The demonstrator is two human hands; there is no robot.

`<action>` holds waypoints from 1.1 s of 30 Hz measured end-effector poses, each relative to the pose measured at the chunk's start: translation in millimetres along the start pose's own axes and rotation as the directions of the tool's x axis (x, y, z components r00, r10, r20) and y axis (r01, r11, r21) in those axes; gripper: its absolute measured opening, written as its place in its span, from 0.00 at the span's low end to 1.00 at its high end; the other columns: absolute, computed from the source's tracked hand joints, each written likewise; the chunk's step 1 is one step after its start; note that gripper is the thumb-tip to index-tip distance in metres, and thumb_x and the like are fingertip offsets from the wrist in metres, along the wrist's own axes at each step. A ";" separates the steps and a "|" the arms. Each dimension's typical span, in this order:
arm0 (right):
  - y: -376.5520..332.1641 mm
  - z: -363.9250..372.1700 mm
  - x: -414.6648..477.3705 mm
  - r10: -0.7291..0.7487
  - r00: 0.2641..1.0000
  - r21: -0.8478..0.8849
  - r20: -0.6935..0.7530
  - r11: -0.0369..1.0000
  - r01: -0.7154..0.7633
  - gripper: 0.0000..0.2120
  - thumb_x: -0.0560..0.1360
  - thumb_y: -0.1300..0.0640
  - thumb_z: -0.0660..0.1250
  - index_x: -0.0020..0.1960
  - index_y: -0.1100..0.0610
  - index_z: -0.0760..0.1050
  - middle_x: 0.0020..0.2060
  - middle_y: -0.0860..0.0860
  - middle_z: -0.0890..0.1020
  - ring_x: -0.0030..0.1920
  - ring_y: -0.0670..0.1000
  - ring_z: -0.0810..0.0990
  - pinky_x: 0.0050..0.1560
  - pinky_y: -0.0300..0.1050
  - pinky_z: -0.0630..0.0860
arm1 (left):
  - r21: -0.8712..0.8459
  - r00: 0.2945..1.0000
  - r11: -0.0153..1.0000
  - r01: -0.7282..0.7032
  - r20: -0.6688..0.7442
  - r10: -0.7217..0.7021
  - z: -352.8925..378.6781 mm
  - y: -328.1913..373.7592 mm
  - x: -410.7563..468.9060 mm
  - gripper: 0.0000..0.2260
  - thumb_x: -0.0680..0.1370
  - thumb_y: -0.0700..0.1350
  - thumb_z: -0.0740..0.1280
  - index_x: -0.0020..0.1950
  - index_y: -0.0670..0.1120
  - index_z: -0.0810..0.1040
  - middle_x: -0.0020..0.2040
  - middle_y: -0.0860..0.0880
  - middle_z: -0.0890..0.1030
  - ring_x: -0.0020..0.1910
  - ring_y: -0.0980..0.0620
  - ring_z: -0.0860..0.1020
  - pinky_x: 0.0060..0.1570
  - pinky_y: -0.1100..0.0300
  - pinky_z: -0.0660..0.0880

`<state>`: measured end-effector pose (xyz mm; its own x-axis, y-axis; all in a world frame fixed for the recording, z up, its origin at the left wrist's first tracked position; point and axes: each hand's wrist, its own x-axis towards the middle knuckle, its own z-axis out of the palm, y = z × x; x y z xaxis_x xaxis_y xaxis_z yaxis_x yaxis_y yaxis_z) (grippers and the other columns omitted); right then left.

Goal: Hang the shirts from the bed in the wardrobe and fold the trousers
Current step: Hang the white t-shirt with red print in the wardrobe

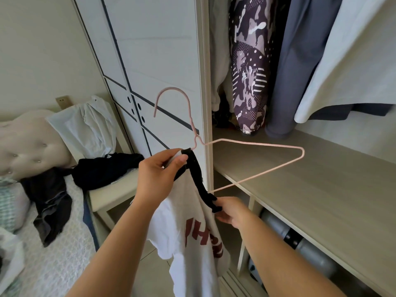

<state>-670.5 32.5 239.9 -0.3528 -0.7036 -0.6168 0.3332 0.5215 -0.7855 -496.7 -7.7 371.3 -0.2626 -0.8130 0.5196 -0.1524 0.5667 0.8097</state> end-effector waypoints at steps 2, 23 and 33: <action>-0.1 -3.0 1.6 0.007 1.000 0.083 -0.005 0.997 -0.006 0.06 0.75 0.66 0.65 0.51 0.64 0.76 0.42 0.58 0.79 0.40 0.53 0.79 0.43 0.43 0.78 | 0.002 1.000 1.000 0.004 -0.019 -0.004 -4.5 -2.6 0.9 0.16 0.75 0.44 0.70 0.34 0.66 0.80 0.33 0.48 0.79 0.34 0.57 0.73 0.35 0.69 0.70; -46.8 -78.7 -14.9 0.028 0.995 0.521 -0.093 0.853 0.024 0.07 0.77 0.60 0.61 0.42 0.59 0.75 0.35 0.53 0.79 0.37 0.51 0.77 0.36 0.44 0.73 | 0.253 0.993 0.961 -0.116 0.046 0.108 -19.6 -66.6 -24.5 0.11 0.74 0.39 0.70 0.55 0.51 0.81 0.32 0.57 0.76 0.34 0.60 0.74 0.35 0.74 0.68; -63.9 -96.8 -10.4 -0.213 0.833 0.046 -0.510 0.961 0.274 0.10 0.71 0.61 0.67 0.32 0.57 0.70 0.28 0.53 0.73 0.30 0.53 0.72 0.33 0.44 0.68 | 0.396 0.947 0.863 -0.313 0.200 0.252 -21.5 -63.4 -27.3 0.10 0.72 0.37 0.72 0.52 0.45 0.84 0.32 0.50 0.76 0.27 0.51 0.73 0.25 0.57 0.72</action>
<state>-772.8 53.2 291.7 -0.8109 -0.4516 -0.3721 0.2639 0.2855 -0.9214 -459.4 -24.3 311.6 -0.4774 -0.6004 0.6416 -0.4262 0.7967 0.4285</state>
